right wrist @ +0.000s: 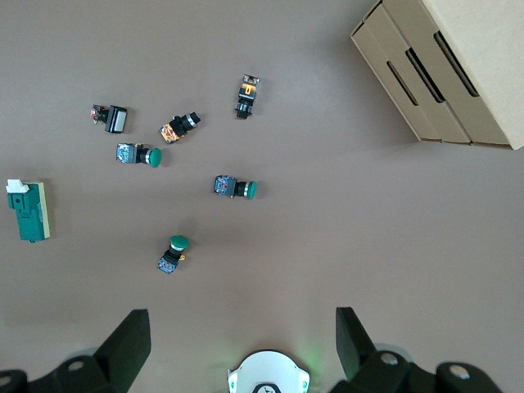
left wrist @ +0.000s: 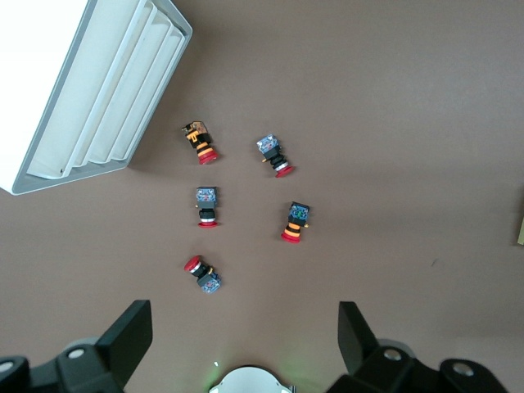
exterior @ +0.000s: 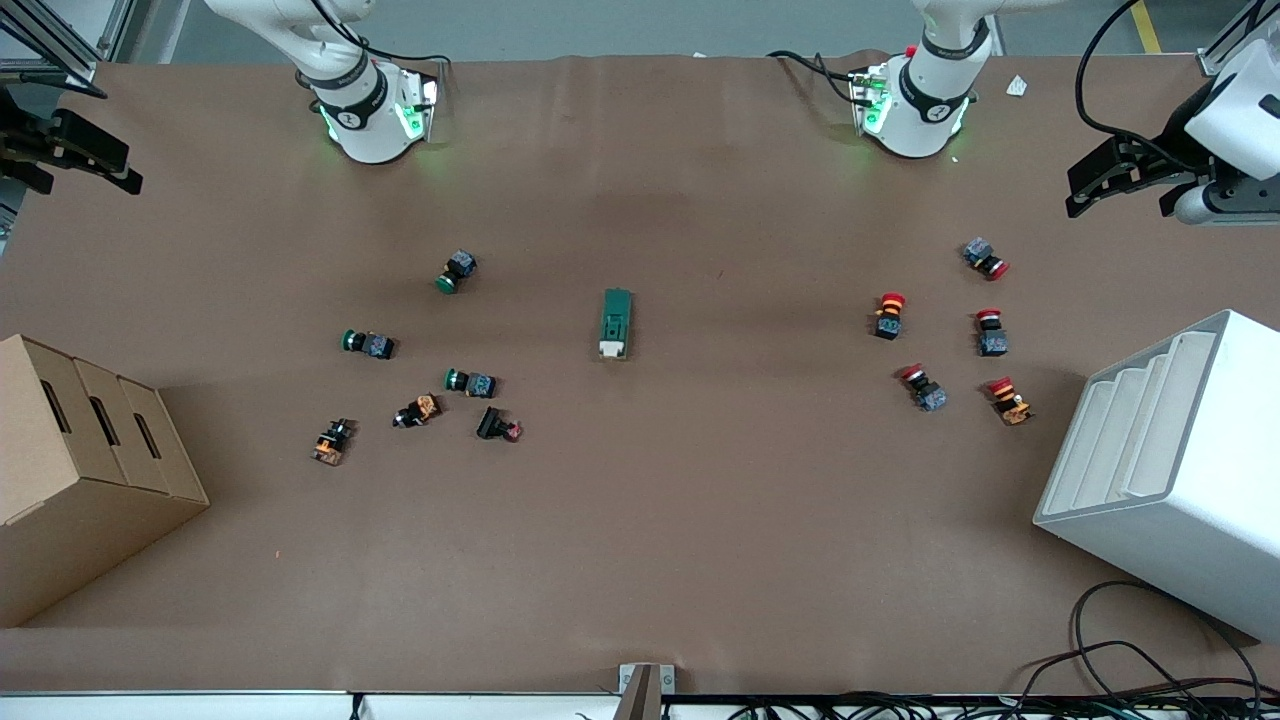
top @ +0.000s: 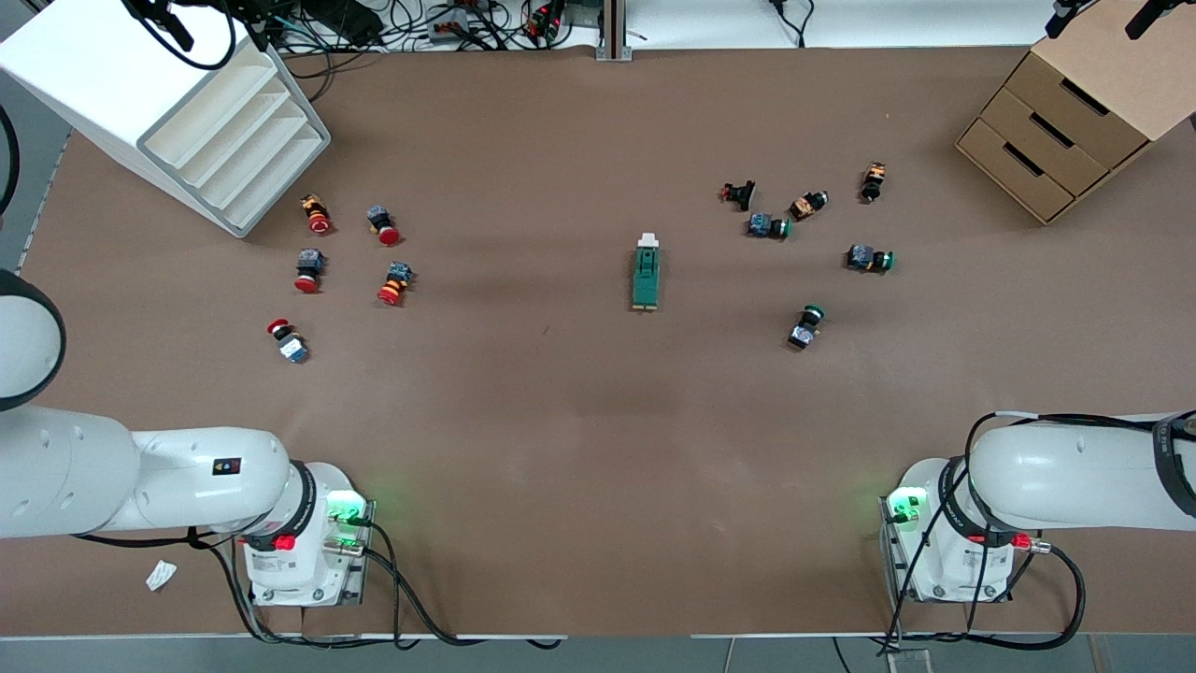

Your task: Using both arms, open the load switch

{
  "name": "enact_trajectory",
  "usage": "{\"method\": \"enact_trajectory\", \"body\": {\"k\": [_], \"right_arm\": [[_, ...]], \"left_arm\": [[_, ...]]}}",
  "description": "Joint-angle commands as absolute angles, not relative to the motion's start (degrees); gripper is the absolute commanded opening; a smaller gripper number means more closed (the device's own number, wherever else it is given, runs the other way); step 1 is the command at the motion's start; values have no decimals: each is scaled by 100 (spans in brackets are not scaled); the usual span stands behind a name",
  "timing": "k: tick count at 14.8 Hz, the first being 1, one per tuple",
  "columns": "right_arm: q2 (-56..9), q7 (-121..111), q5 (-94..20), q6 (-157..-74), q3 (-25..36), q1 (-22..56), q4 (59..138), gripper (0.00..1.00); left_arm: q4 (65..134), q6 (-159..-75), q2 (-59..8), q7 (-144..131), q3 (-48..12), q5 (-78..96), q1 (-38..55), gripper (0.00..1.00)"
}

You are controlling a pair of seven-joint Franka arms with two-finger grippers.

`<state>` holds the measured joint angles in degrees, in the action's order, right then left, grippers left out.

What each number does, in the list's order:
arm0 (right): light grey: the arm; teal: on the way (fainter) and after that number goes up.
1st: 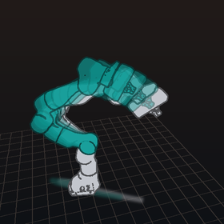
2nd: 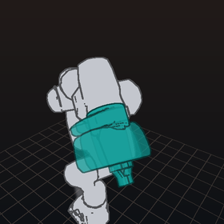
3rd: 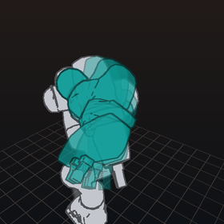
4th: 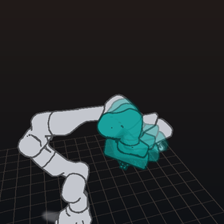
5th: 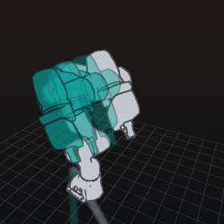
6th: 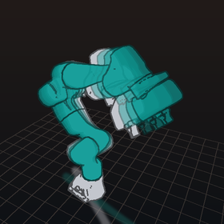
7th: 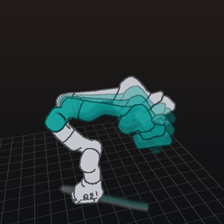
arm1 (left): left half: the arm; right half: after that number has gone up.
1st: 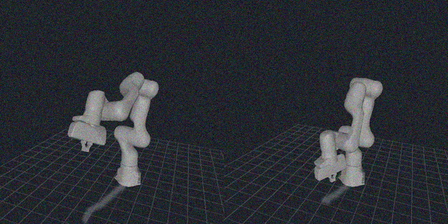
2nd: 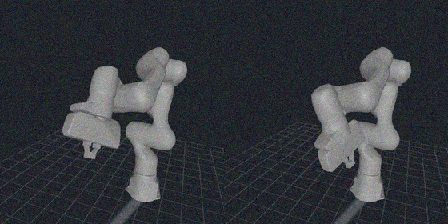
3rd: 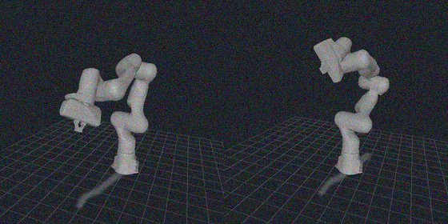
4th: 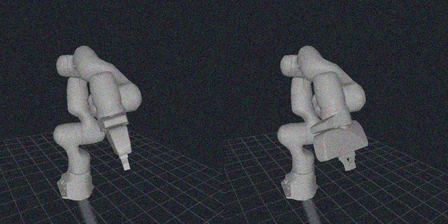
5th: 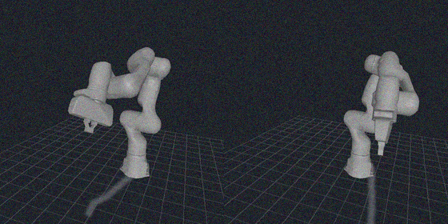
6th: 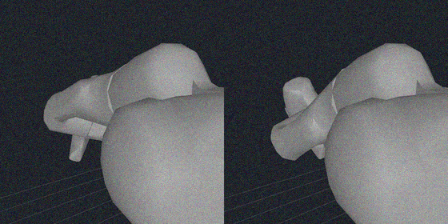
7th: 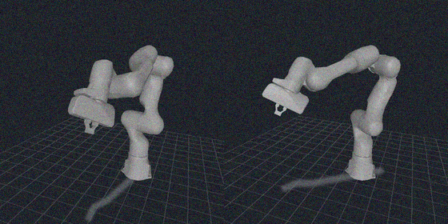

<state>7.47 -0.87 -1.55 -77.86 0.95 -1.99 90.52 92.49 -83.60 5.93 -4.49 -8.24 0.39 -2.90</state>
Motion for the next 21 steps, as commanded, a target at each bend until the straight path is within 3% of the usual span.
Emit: {"method": "enact_trajectory", "body": {"k": [1, 7, 10, 17, 21], "right_arm": [[896, -167, -202, -7778, 70, -246, 9167, 100], [896, -167, -193, -7787, 70, -237, 9158, 100], [896, -167, -185, -7778, 70, -237, 9141, 100], [896, -167, -176, -7778, 70, -229, 9114, 100], [713, -158, -141, -7822, 70, -255, 8965, 100]], "left_arm": [[9141, -8314, 571, -361, -817, 132, -308, 100], [8737, -8314, 299, -422, -844, 132, -133, 100], [8745, -8463, 177, -824, -922, 220, 429, 100], [8824, -9192, -552, -4162, -1819, 123, 1519, 100], [8903, -9763, -1115, -5446, -1846, -508, 2520, 100]]}}
